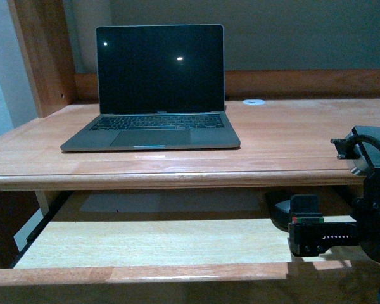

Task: Place mouse

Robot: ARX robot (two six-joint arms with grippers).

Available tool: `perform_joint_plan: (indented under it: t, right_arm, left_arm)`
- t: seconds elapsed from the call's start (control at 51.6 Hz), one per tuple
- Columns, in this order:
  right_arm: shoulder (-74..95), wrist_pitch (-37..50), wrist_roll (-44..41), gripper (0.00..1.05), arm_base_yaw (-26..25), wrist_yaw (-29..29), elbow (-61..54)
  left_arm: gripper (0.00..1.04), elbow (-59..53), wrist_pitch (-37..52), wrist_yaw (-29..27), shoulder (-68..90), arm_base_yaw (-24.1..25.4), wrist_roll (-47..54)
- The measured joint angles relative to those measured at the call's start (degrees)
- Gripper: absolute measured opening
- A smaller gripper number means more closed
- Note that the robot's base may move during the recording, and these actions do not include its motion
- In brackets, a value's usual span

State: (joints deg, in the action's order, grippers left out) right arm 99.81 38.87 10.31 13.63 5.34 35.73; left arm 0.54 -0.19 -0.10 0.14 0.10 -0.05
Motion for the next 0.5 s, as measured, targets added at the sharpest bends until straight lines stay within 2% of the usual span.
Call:
perform_joint_plan:
  t: [0.504]
  right_arm:
    - [9.3,0.4,0.4,0.98,-0.3,-1.9,8.8]
  left_arm:
    - [0.98,0.0,0.0,0.0,0.0,0.0,0.0]
